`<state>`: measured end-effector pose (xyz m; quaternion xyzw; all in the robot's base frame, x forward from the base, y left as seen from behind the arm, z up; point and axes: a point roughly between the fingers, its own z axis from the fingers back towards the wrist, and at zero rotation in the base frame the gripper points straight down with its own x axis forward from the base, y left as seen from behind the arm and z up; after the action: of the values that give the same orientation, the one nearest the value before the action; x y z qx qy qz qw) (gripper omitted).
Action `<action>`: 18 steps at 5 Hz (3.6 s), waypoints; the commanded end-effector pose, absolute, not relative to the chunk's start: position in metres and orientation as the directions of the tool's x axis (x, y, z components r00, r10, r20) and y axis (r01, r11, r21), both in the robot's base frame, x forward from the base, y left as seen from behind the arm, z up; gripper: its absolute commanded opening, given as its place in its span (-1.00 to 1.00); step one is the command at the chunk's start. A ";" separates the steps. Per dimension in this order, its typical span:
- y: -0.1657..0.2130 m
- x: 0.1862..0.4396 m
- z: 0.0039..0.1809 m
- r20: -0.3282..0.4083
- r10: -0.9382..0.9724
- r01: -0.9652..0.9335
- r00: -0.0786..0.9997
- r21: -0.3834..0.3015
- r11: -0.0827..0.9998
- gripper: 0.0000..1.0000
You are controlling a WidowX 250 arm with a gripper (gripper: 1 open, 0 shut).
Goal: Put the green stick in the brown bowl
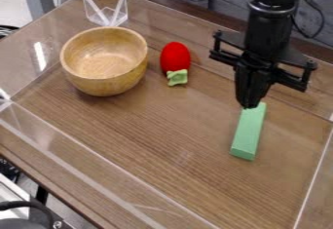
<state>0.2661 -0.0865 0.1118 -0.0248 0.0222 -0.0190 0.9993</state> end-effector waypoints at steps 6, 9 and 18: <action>-0.079 0.262 0.151 0.032 0.065 -0.063 0.997 -0.074 0.995 -1.00; -0.084 0.255 0.145 0.009 0.113 -0.112 0.994 -0.061 0.992 -1.00; -0.075 0.258 0.161 -0.005 0.077 -0.077 0.997 -0.065 0.995 1.00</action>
<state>0.2547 -0.0765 0.1529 -0.0282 0.0186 0.0358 0.9988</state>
